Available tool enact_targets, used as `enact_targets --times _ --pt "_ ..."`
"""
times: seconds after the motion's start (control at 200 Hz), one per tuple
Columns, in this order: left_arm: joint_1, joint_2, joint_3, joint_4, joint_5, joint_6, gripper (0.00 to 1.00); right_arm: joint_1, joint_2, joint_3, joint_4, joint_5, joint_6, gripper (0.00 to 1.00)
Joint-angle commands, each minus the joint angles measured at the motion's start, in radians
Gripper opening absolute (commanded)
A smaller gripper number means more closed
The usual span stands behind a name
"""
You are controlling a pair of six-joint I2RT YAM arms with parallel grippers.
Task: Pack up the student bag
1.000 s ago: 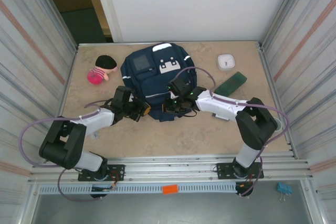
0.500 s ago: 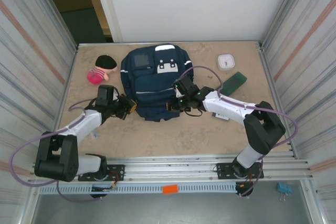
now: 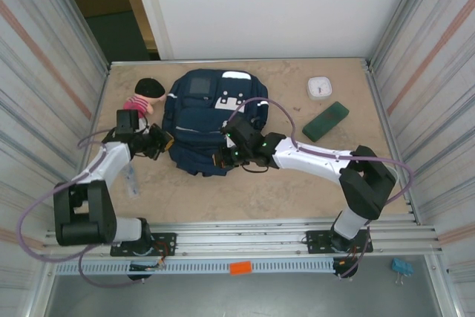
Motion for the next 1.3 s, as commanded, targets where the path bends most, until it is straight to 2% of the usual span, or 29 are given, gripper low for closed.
enact_targets --times 0.0,0.05,0.105,0.145,0.185,0.276,0.391,0.511,0.621,0.852,1.042,1.223,1.298 --pt "0.025 0.031 0.096 -0.005 -0.072 0.105 0.00 -0.029 0.002 -0.026 -0.035 0.027 0.038 0.00" --pt "0.024 0.021 0.111 -0.026 -0.065 0.113 0.03 -0.037 0.004 -0.032 -0.029 0.025 0.034 0.00" --pt "0.025 -0.009 0.110 -0.057 -0.039 0.114 0.18 -0.041 0.009 -0.020 -0.029 0.020 0.017 0.00" --pt "0.026 -0.046 0.089 -0.066 -0.007 0.097 0.33 -0.037 0.016 -0.007 -0.034 0.016 0.004 0.00" --pt "0.023 -0.095 0.053 -0.065 0.028 0.062 0.41 -0.036 0.021 0.003 -0.033 0.011 -0.003 0.00" --pt "-0.003 -0.225 -0.048 -0.070 0.066 -0.029 0.51 -0.035 0.038 0.018 -0.015 -0.010 -0.007 0.00" --pt "-0.124 -0.371 -0.150 -0.066 0.013 -0.179 0.57 -0.031 0.052 0.025 -0.008 -0.028 -0.010 0.00" --pt "-0.274 -0.433 -0.226 0.025 -0.060 -0.366 0.59 -0.024 0.051 0.031 -0.028 -0.028 -0.028 0.00" --pt "-0.368 -0.405 -0.238 0.121 -0.114 -0.455 0.61 -0.024 0.047 0.025 -0.036 -0.028 -0.036 0.00" --pt "-0.439 -0.235 -0.214 0.324 -0.096 -0.553 0.62 -0.010 0.040 0.015 -0.027 -0.025 -0.035 0.00" --pt "-0.468 -0.157 -0.191 0.342 -0.134 -0.579 0.60 -0.003 0.041 0.010 -0.015 -0.022 -0.032 0.00" --pt "-0.479 -0.113 -0.163 0.307 -0.184 -0.574 0.47 -0.001 0.033 0.009 -0.013 -0.018 -0.033 0.00" --pt "-0.479 -0.088 -0.161 0.304 -0.168 -0.566 0.33 -0.003 0.027 0.004 -0.013 -0.013 -0.035 0.00"
